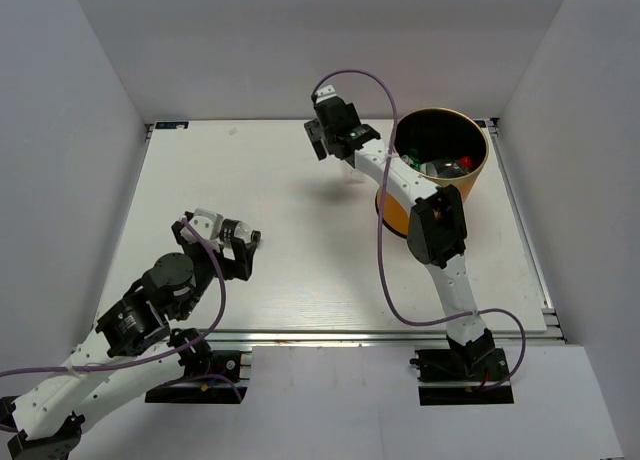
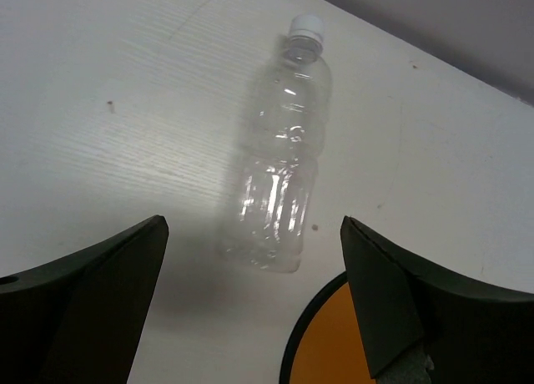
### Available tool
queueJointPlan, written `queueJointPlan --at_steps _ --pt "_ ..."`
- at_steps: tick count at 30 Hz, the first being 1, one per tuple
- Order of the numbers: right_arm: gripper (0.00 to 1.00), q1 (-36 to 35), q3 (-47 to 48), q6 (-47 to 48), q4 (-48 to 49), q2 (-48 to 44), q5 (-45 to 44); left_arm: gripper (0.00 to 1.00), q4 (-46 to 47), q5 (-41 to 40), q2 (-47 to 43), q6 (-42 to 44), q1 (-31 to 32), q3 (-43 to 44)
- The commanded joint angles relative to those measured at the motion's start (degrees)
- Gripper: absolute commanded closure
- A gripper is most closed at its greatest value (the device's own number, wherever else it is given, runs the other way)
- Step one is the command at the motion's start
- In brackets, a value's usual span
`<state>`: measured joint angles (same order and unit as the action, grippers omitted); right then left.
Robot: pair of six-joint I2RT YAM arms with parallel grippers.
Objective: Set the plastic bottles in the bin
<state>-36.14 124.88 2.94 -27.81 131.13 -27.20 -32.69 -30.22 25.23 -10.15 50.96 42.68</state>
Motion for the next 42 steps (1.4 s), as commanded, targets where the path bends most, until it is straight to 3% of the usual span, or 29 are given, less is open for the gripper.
queueJointPlan --at_steps 1,36,39,42 --pt "0.1 3.52 3.53 -0.92 2.94 1.76 -2.95 0.0 0.96 2.27 -0.19 0.57 0.02 -0.4" --pt "0.13 8.54 3.79 -5.66 2.85 14.06 6.28 0.0 2.01 3.94 -1.24 1.1 0.02 -0.93" --pt "0.19 8.72 3.7 -5.84 2.41 14.15 8.12 0.0 2.01 3.94 -1.24 1.1 0.02 -0.93" --pt "0.4 8.98 2.13 -5.31 2.68 13.45 10.49 0.0 2.01 3.94 -1.24 1.1 0.02 -0.93"
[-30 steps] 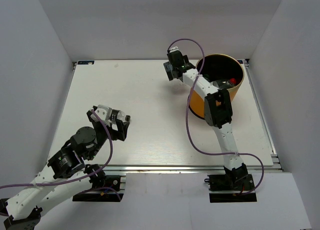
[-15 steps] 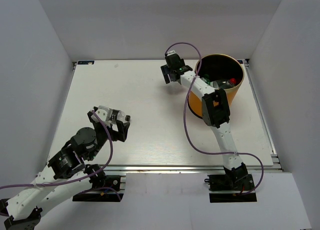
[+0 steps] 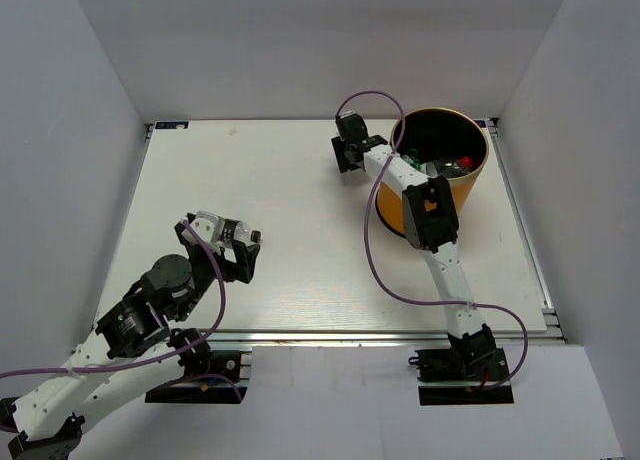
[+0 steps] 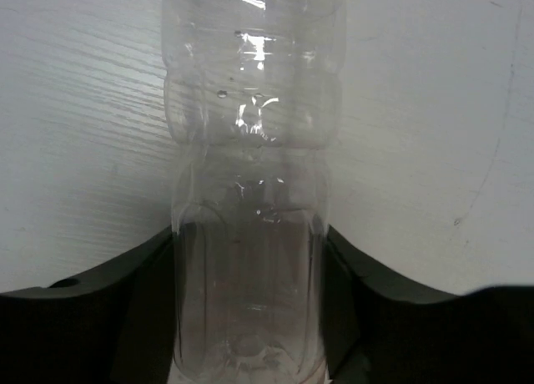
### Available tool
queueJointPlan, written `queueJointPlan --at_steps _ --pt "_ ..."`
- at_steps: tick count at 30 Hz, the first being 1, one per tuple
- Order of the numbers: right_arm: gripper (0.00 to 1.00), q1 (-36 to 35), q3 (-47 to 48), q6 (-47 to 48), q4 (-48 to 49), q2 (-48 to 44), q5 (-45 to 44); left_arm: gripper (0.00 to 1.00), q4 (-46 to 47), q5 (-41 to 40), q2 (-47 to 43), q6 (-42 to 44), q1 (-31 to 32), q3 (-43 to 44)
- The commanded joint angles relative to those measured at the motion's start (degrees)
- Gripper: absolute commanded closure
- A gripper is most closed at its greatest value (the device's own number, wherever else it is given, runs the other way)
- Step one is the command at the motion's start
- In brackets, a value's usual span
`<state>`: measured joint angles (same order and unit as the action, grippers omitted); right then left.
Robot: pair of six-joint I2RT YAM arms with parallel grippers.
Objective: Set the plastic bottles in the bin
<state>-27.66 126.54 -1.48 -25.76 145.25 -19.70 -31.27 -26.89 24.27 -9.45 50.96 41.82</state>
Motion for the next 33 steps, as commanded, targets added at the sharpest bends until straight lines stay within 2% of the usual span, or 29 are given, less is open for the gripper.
queueJointPlan --at_steps 1,2,3,4,7,8,9,14,15,17,18,19,22,24,25,27,28,29,33 --pt "0.47 0.5 -0.23 -0.64 0.71 -2.06 3.61 0.0 0.59 0.62 -0.28 0.4 0.02 -0.08" --pt "0.6 0.85 -2.24 -0.11 1.41 -2.6 6.32 0.0 0.59 0.62 0.24 0.4 0.02 -0.6" --pt "0.66 0.85 -3.13 0.59 1.59 -3.47 7.48 0.0 0.59 0.62 0.25 0.4 0.02 -0.6" --pt "0.78 0.07 -3.93 0.6 1.41 -6.18 11.49 0.0 0.59 0.09 0.86 0.4 0.02 -1.3" --pt "0.9 -0.2 -8.32 1.12 2.12 -10.67 16.52 0.0 0.59 -1.49 3.31 -0.3 -0.5 -1.31" --pt "0.96 -0.38 -9.72 3.04 1.77 -13.21 22.72 0.0 -0.19 -1.49 6.2 -2.13 -0.51 -1.31" --pt "1.0 -0.38 -10.52 4.19 1.68 -14.46 25.13 0.0 -0.81 -2.45 7.7 -3.11 -0.51 -1.31" --pt "1.0 -1.34 -21.67 6.22 2.28 -29.48 37.18 0.0 -4.94 -7.99 15.44 -11.17 -1.13 1.85" --pt "1.0 -1.26 -22.99 6.4 2.81 -36.02 39.63 0.0 -6.34 -9.13 16.59 -13.12 -1.13 2.47" --pt "1.0 -1.08 -27.73 5.87 4.04 -40.11 40.62 0.0 -10.29 -10.55 19.58 -17.42 -1.65 4.39" --pt "1.0 -0.91 -28.71 5.7 4.57 -46.66 41.06 0.0 -11.7 -10.55 20.54 -22.4 -1.65 5.02" --pt "1.0 -1.08 -31.24 5.69 5.19 -48.81 41.32 0.0 -13.02 -8.81 21.34 -24.45 -1.65 5.54" --pt "1.0 -0.82 -35.13 6.22 6.68 -59.7 37.39 0.0 -13.03 -5.9 23.27 -31.75 -1.65 5.55" --pt "1.0 -0.55 -37.41 6.05 7.74 -62.36 31.94 0.0 -11.72 -5.1 23.28 -33.96 -1.65 5.55" --pt "1.0 -0.55 -38.12 5.87 9.05 -66.2 26.09 0.0 -11.71 -5.88 23.28 -35.97 -1.65 4.94" --pt "1.0 0.06 -42.75 6.48 12.29 -71.21 20.36 0.0 -11.71 -7.11 23.28 -40.18 -1.65 4.93" --pt "1.0 0.5 -43.82 6.75 12.92 -71.94 20.32 0.0 -12.41 -7.12 23.89 -41.95 -1.65 4.93" --pt "1.0 0.68 -45.23 7.62 13.01 -72.56 14.92 0.0 -12.94 -7.12 23.89 -43.44 -1.65 4.93" --pt "1.0 2.52 -49.27 10.08 14.49 -74.84 10.84 0.0 -14.78 -8.43 24.95 -51.09 -1.65 4.93"
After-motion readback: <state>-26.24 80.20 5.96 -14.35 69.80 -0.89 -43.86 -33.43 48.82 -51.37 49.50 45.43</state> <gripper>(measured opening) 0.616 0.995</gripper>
